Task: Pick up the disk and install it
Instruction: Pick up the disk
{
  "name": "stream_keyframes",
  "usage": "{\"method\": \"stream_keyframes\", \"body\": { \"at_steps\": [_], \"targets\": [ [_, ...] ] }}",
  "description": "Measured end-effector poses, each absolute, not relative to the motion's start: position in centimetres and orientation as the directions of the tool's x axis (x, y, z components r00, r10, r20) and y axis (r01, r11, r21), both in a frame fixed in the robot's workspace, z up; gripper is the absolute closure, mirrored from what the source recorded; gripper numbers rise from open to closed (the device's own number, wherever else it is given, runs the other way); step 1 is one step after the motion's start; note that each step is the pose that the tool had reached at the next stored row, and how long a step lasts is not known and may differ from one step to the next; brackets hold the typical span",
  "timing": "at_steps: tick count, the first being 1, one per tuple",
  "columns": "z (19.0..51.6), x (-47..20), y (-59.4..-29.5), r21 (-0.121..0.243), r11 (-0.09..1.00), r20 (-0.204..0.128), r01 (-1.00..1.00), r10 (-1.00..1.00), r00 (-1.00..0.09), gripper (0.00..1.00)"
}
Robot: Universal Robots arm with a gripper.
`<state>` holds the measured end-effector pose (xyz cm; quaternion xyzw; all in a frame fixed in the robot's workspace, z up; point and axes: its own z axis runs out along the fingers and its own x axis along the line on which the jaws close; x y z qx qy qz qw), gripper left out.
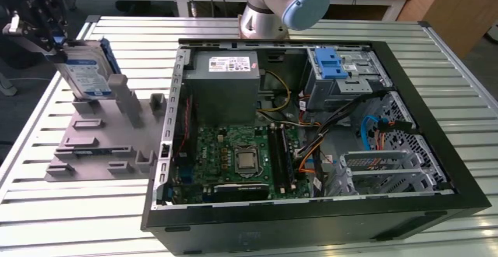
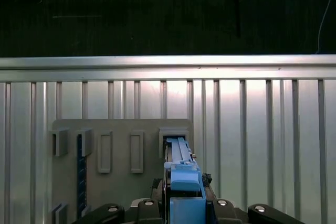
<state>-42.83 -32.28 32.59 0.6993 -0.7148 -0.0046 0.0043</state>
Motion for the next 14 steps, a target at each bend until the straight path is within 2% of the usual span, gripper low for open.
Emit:
{"method": "stream_keyframes", "body": {
  "at_steps": [14],
  "targets": [
    [33.66,-42.83,-32.28,0.013,0.022,0.000,-1.000,-1.000,-0.022,0.64]
  ]
}}
